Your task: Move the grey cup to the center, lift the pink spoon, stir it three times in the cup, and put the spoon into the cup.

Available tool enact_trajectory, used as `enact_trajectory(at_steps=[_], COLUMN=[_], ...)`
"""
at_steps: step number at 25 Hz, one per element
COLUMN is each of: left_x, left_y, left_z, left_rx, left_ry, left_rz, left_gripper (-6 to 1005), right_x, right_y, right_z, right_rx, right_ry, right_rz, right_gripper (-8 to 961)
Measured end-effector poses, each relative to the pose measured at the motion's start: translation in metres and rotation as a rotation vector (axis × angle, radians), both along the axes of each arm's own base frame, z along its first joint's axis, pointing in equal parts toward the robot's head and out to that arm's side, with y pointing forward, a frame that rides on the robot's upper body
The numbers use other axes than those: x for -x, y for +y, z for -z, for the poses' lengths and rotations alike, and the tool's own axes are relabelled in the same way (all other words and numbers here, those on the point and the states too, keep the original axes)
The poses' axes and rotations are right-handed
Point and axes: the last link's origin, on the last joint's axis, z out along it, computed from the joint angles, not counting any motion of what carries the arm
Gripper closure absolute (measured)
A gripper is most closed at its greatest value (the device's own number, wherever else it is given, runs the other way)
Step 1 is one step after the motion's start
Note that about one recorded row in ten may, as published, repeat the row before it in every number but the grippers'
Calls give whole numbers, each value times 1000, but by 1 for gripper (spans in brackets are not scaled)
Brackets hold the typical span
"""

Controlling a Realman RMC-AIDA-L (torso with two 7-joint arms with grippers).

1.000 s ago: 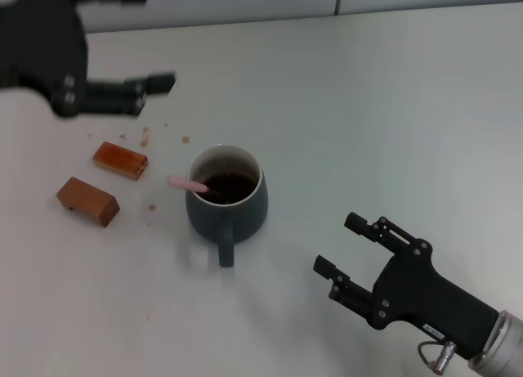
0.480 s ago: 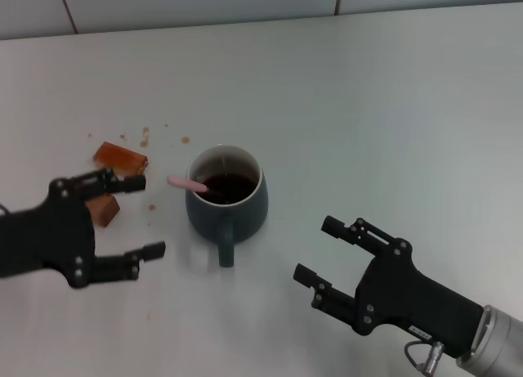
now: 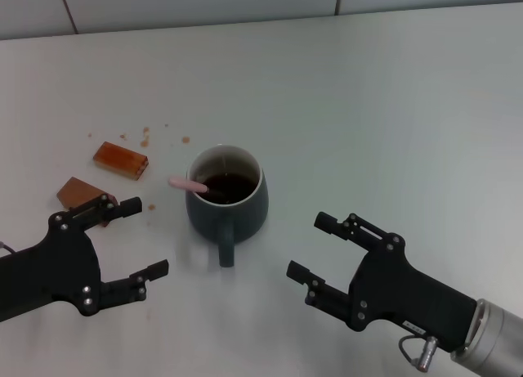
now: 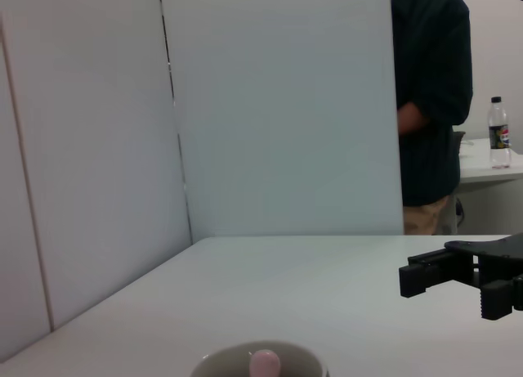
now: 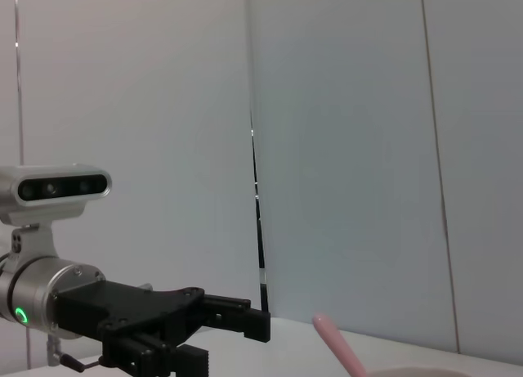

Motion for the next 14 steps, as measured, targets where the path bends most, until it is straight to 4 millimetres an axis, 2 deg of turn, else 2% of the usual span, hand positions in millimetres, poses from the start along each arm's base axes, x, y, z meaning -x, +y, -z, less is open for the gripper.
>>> enact_trajectory(at_steps=[14], left_x=[5], left_y=[-2], left_z=[-5], left_rx=[-35], left_ry=[-15], left_rz=[-24], left_gripper=[159], right_x=[1], right_y=[2], right_z=[0], right_rx=[-1], right_ry=[-2], right_rz=[-5], right_gripper=[245])
